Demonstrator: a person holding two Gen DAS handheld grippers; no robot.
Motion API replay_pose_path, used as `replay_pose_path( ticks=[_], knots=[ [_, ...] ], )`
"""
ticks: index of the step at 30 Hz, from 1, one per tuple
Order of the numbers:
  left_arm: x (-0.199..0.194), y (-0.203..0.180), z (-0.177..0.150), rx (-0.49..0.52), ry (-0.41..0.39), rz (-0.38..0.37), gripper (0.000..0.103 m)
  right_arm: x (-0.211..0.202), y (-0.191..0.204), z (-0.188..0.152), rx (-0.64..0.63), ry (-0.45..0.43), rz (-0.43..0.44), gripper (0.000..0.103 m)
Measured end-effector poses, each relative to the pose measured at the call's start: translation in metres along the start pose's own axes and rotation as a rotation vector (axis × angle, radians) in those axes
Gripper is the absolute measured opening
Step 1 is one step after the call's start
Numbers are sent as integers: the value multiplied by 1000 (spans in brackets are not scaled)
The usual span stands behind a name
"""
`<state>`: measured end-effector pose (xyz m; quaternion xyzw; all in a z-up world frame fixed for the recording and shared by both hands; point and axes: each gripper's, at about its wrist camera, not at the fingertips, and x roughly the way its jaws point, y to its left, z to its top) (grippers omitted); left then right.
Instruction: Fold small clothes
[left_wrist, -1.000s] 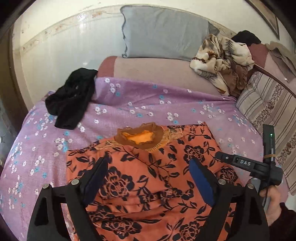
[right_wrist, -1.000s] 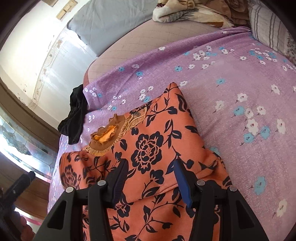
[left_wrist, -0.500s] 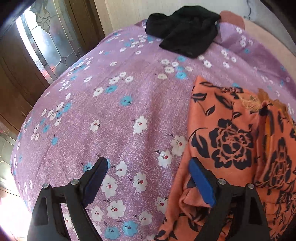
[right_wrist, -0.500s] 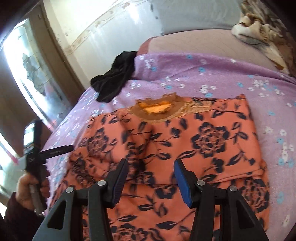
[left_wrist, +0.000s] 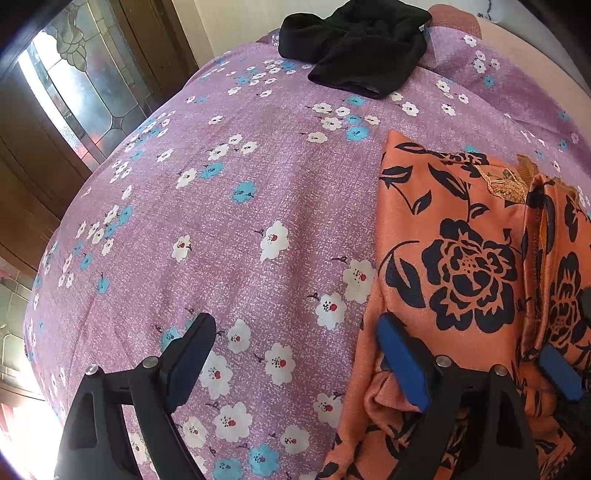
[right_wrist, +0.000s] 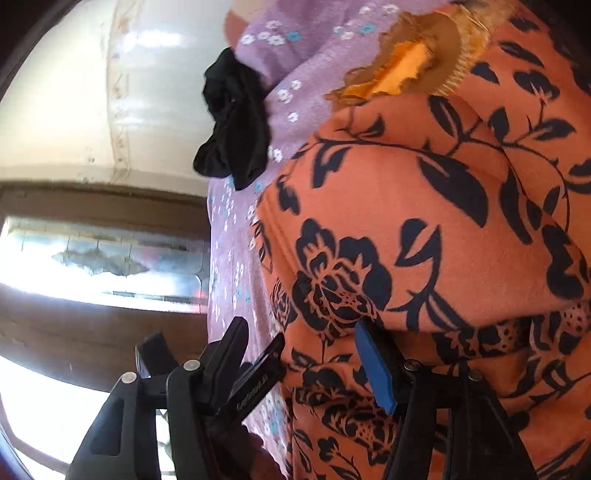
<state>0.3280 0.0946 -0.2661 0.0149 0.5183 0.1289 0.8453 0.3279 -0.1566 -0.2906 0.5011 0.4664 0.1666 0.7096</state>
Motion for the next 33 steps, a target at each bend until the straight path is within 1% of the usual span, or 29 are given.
replay_pose_path(
  ticks=[3,5,6,7,8,11,12,13,14,16,18,21,23,24,25,26,27,28,29,31,33],
  knots=[
    [0,-3,2,13,-10,19,89,1,-6,3,56,-44,17,60],
    [0,-4,2,11,-12,26,89,2,-7,6,78,-55,5,52],
    [1,-3,3,10,-13,27,89,2,-8,6,89,-49,-6,50],
    [0,-3,2,10,-14,27,89,0,-5,5,81,-41,-11,49],
    [1,-2,2,9,-14,25,89,-3,1,3,41,-41,-20,49],
    [1,-2,3,6,-10,26,89,-17,31,-8,-193,-90,-160,49],
    [1,-3,3,7,-10,28,89,-20,41,-11,-254,-100,-187,49],
    [0,-3,3,9,-11,33,89,-20,50,-13,-314,-105,-219,51],
    [0,-4,2,13,-12,38,89,-24,55,-13,-367,-113,-256,59],
    [0,-3,2,18,-12,41,89,-20,69,-15,-464,-138,-331,63],
    [0,-2,2,15,-7,38,89,-8,77,-13,-496,-117,-390,64],
    [0,-1,1,16,-7,38,89,19,75,-11,-512,-53,-499,64],
    [-1,-2,0,20,-10,40,89,38,70,-11,-528,-34,-596,64],
    [-1,-3,0,23,-11,40,89,41,66,-11,-526,-44,-616,64],
    [0,-3,0,24,-11,39,89,40,63,-9,-507,-69,-619,60],
    [0,-2,0,22,-10,33,89,37,60,-7,-488,-91,-629,41],
    [0,-1,1,19,-8,28,89,34,57,-3,-479,-95,-621,31],
    [0,-1,1,16,-5,24,89,29,54,0,-465,-90,-581,22],
    [0,0,1,13,-3,21,89,23,51,2,-454,-90,-570,15],
    [0,-1,1,12,-4,25,89,9,47,8,-446,-110,-586,9],
    [-1,-2,1,17,-9,33,89,-10,46,9,-440,-137,-571,8]
  ],
)
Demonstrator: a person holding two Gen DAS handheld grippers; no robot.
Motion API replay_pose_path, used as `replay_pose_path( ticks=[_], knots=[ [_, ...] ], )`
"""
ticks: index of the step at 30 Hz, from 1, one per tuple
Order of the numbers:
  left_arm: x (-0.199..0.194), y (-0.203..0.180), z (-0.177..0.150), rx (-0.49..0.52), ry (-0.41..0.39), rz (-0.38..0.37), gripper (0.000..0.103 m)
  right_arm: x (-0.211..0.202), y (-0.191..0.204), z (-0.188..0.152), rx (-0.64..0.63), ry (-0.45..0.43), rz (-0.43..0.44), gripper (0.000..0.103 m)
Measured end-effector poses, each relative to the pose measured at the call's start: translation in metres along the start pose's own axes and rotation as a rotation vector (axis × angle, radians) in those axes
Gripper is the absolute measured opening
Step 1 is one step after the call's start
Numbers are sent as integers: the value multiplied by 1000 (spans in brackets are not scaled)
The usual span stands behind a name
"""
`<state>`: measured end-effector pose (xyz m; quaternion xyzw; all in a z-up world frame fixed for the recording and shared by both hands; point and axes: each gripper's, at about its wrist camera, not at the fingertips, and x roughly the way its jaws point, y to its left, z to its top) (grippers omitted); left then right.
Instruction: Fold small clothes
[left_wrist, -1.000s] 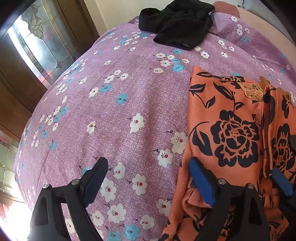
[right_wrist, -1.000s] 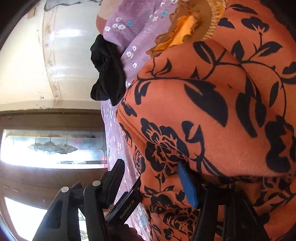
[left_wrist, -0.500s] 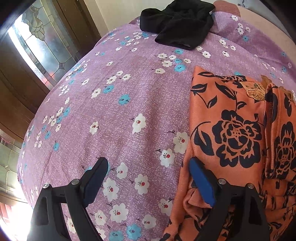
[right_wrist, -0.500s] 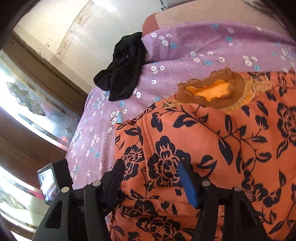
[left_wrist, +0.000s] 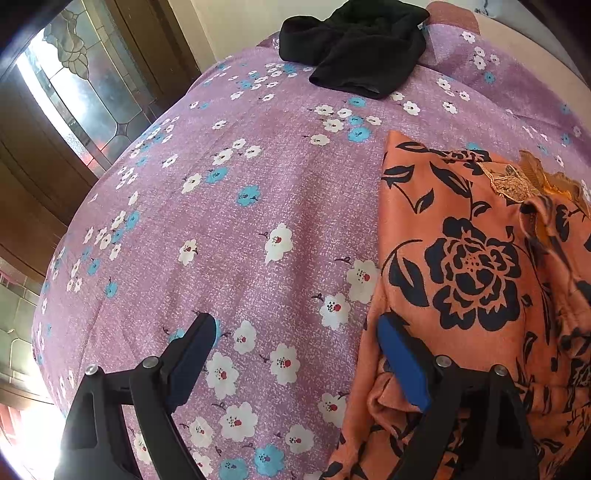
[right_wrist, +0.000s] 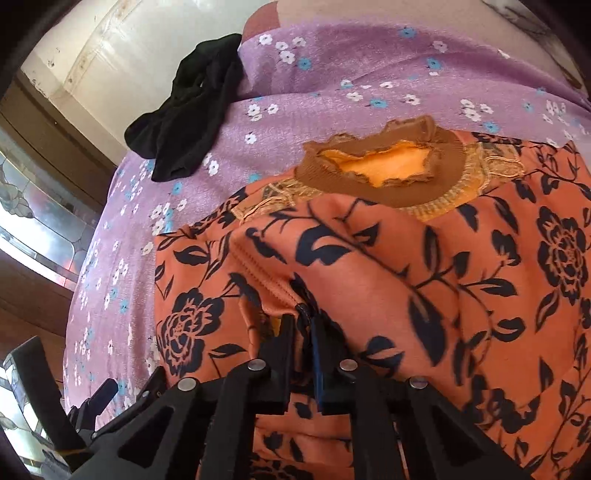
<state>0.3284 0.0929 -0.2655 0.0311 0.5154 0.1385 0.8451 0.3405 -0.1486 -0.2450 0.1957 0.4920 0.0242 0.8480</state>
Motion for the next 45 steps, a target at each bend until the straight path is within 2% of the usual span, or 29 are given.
replay_pose_path(
  ticks=[5,9,12,15,19,21,22,23,24,25,26,28,30,31,32,33,34,35,37,41,43,45],
  knots=[
    [-4,-3,-2,23,-23,34,89,-54,-40,7,22,-132,-70,8],
    [-7,-4,-3,42,-48,75,89,-92,-98,17,100,-206,-154,8],
    [-8,-7,-3,56,-62,96,89,-111,-157,25,199,-229,-203,8],
    [-12,-7,-3,67,-85,125,89,-122,-212,24,289,-207,-227,8],
    [-20,-5,-2,59,-124,154,89,-126,-246,13,364,-166,-172,11],
    [-24,-2,-1,40,-138,135,89,-125,-248,8,376,-156,-101,13],
    [-26,-2,0,34,-146,125,89,-125,-247,8,373,-154,-63,19],
    [-29,-2,0,29,-155,109,89,-122,-243,9,367,-156,-45,35],
    [-31,-1,0,22,-164,86,89,-122,-238,11,356,-169,-35,46],
    [-32,-1,0,15,-170,68,89,-121,-232,12,345,-194,-23,72],
    [-33,-2,0,12,-176,60,89,-121,-227,14,334,-221,-21,79],
    [-32,-5,0,18,-179,68,89,-113,-211,18,303,-217,-53,79],
    [-27,-7,0,22,-160,69,89,-91,-208,22,287,-149,-72,79],
    [-24,-9,0,27,-148,66,89,-78,-206,23,280,-104,-69,74],
    [-21,-11,0,35,-136,67,89,-64,-203,23,264,-61,-89,55],
    [-17,-14,-1,45,-128,75,89,-56,-199,22,229,-38,-139,43],
    [-15,-17,-2,58,-121,91,89,-57,-192,21,175,-46,-193,25],
    [-13,-19,-3,70,-116,107,89,-61,-185,19,127,-66,-207,11],
    [-12,-19,-4,81,-112,120,89,-78,-177,15,86,-128,-218,10],
    [-9,-18,-6,90,-98,136,89,-108,-188,8,110,-221,-266,9],
    [-9,-18,-6,91,-100,142,89,-102,-204,9,133,-202,-303,9],
    [-10,-20,-7,99,-105,152,89,-84,-223,6,170,-120,-307,9]
  ],
)
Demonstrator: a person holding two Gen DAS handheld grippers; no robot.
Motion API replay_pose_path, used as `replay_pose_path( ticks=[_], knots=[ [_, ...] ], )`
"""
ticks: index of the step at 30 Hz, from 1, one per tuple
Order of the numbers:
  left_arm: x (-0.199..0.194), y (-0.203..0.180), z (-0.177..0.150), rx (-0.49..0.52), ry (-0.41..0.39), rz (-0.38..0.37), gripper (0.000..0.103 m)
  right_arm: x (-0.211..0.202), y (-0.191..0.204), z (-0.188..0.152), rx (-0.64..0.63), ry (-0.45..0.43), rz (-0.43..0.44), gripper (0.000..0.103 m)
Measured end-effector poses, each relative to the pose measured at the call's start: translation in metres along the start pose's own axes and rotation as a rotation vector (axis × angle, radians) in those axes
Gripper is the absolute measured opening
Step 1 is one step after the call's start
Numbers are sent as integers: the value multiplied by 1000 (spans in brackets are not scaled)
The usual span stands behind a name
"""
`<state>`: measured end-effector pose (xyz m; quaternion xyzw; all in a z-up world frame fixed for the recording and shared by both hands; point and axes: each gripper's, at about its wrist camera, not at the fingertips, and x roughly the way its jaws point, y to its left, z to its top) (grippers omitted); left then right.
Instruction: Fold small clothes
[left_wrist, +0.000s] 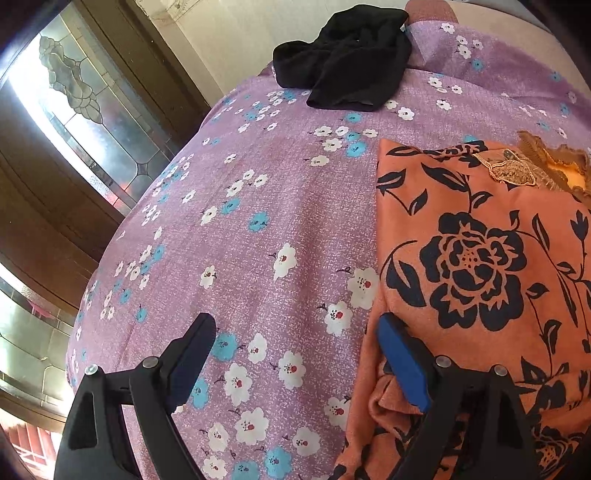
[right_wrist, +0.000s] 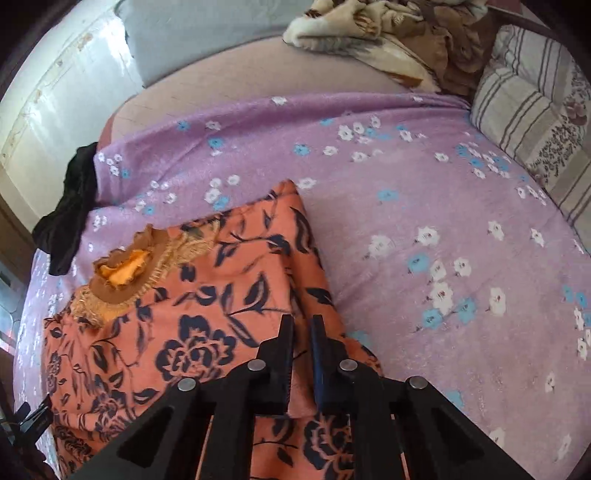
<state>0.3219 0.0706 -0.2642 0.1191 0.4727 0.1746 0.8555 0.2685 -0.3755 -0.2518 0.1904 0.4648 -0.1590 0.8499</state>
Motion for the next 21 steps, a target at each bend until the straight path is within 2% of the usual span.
replay_pose_path(
  ticks=[2,5,8,10,12,14,17,18,20,21],
  knots=[
    [-1,-1,-1,7,-4,9,89,3,-10,-3,35,-12,44,11],
    [-8,1,0,7,-22,21,89,-9,-7,0,39,-5,18,12],
    [-28,5,4,-5,-111,41,89,-31,6,5,5,-115,7,14],
    [-41,6,6,-17,-180,40,89,-42,22,7,-31,-152,39,13],
    [-47,2,8,-9,-212,17,89,-44,43,7,-59,-164,85,13],
    [-44,-9,7,28,-190,-36,89,-36,65,5,-96,-144,110,13],
    [-29,-37,0,134,-79,-131,90,-8,92,-3,-144,-70,99,13],
    [-25,-43,-4,151,-57,-135,90,6,96,-5,-148,-26,76,13],
    [-29,-47,-5,159,-93,-86,96,30,93,-8,-124,41,26,12],
    [-30,-48,-5,173,-90,-75,96,29,89,-10,-108,5,42,12]
  ],
)
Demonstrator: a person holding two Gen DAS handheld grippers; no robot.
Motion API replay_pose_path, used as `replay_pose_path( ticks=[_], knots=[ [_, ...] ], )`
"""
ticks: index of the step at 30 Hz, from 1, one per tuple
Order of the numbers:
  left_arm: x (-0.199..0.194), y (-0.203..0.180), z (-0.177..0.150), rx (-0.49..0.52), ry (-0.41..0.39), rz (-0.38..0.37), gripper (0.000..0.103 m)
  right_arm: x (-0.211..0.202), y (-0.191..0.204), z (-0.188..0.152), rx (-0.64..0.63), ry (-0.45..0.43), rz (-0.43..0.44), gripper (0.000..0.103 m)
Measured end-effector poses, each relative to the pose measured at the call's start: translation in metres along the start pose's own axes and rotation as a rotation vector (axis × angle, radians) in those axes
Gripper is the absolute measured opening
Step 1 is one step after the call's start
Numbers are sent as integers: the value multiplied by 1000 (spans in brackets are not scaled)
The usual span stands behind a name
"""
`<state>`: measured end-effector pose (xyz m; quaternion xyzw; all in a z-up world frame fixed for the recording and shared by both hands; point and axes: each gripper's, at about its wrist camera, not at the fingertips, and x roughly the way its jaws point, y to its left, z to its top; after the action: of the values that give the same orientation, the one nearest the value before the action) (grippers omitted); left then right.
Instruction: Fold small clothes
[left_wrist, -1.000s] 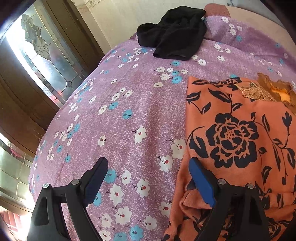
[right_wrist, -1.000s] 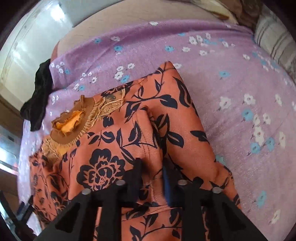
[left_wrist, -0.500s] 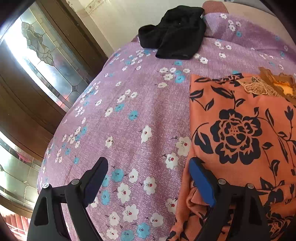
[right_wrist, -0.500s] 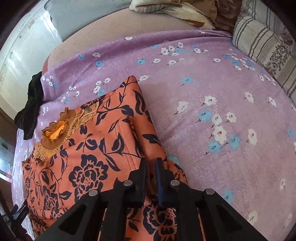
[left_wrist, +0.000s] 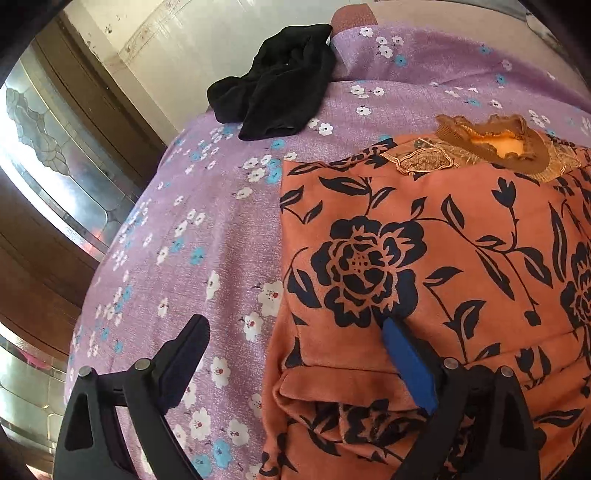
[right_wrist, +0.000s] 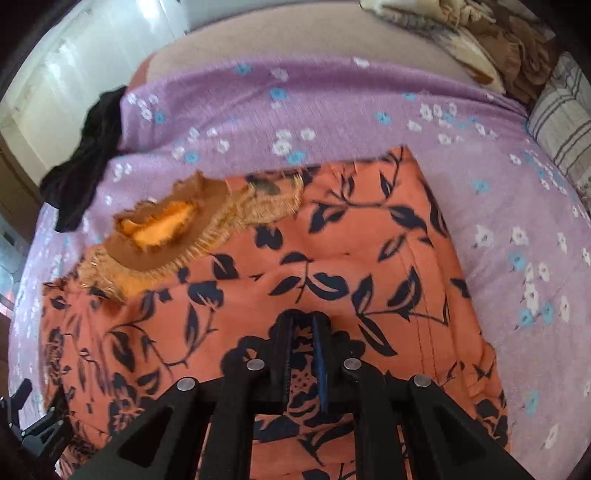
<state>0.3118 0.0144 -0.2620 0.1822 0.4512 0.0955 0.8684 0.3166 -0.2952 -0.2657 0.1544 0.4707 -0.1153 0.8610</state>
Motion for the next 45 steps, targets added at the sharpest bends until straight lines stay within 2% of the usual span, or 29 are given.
replay_pose_path(
  ticks=[3,6,11,14,16,20,22,23,26,30,33,34,35,37,38,41,45],
  knots=[
    [0,4,2,-13,28,-31,96,-4,-1,1,-12,1,-16,12],
    [-5,13,5,-42,18,-66,96,-18,3,5,-25,-11,-80,12],
    [-17,19,6,-55,-27,-106,96,-52,40,10,-79,-48,-17,13],
    [-12,11,0,-2,2,-122,96,-59,79,-2,-156,-18,25,13],
    [-5,6,-8,30,38,-158,96,-53,102,-16,-199,44,46,13],
    [-5,17,-20,33,23,-205,97,-21,125,-48,-270,203,-32,13],
    [-6,29,-26,11,25,-238,97,-25,127,-56,-308,142,-48,13],
    [-6,36,-29,-11,27,-257,97,-30,127,-58,-313,145,-45,13],
    [-4,57,-38,-75,44,-297,96,-52,112,-58,-264,143,38,13],
    [-1,83,-49,-142,52,-265,96,-95,73,-63,-220,64,81,13],
    [-4,103,-60,-203,48,-279,96,-123,34,-69,-179,36,109,17],
    [-5,109,-64,-221,45,-279,96,-131,21,-73,-165,33,119,29],
    [-6,114,-68,-235,43,-277,96,-137,10,-75,-147,31,125,53],
    [-9,125,-78,-255,42,-277,96,-152,-20,-82,-107,-4,130,82],
    [-11,129,-84,-261,41,-282,96,-159,-35,-88,-94,-19,135,82],
    [-18,143,-108,-305,66,-305,96,-164,-74,-103,-59,21,167,82],
    [-34,157,-142,-410,105,-411,96,-159,-119,-122,21,65,232,81]
  ],
)
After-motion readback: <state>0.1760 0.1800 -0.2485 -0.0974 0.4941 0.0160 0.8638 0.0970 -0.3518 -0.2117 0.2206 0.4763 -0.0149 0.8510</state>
